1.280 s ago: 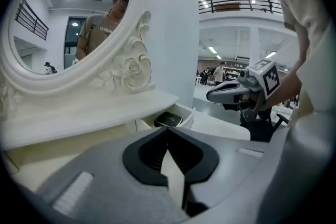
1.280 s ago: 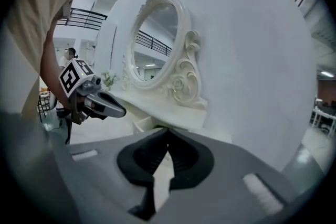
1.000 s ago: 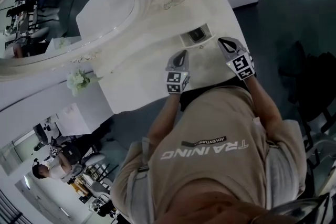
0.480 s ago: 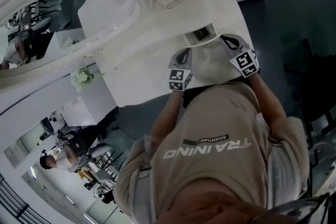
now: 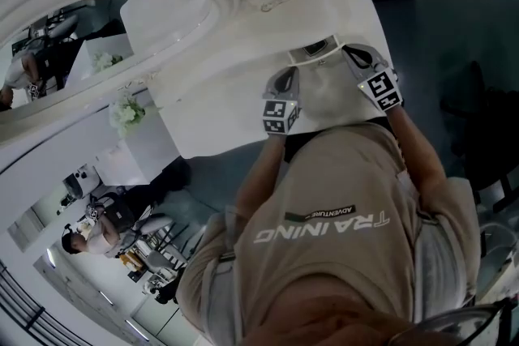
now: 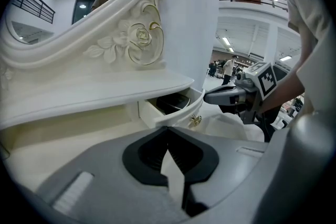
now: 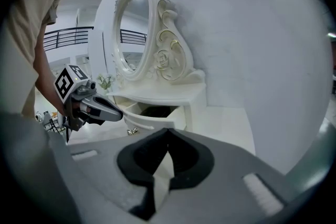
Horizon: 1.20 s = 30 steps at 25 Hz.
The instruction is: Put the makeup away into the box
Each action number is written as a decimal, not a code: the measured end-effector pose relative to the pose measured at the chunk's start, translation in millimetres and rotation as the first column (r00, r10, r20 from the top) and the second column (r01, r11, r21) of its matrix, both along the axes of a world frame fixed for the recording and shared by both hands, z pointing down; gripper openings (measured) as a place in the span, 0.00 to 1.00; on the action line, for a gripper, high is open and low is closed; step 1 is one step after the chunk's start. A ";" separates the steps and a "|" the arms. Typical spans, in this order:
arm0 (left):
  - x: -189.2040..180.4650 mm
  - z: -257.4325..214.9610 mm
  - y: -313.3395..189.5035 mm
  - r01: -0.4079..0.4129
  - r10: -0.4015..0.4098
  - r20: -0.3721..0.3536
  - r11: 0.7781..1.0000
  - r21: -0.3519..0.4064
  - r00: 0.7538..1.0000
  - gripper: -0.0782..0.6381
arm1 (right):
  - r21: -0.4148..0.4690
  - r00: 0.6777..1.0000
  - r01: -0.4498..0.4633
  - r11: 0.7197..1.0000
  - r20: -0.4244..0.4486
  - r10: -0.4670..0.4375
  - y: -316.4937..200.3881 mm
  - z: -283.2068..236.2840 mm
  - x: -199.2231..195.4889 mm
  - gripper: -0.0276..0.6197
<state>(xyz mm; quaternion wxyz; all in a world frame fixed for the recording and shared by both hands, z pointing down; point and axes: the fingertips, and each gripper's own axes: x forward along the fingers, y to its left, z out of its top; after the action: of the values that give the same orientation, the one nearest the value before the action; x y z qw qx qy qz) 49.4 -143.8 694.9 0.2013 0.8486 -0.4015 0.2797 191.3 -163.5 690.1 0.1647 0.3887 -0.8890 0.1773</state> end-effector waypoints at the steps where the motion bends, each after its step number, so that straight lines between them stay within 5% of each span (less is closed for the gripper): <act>1: -0.1 0.8 -1.5 0.002 -0.002 0.002 1.000 -0.001 1.000 0.11 | 0.001 1.000 0.004 1.000 0.003 -0.004 -1.8 0.2 -0.1 0.05; 30: -7.5 -0.4 -57.8 0.149 -0.149 -0.045 0.989 0.006 0.988 0.11 | -0.012 0.999 0.016 1.000 0.039 -0.016 -46.7 1.4 -14.6 0.05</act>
<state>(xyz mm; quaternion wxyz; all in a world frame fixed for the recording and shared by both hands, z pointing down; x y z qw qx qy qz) 41.9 -201.6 694.4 0.2264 0.8231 -0.4607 0.2430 176.7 -210.2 691.5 0.1513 0.3769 -0.8941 0.1889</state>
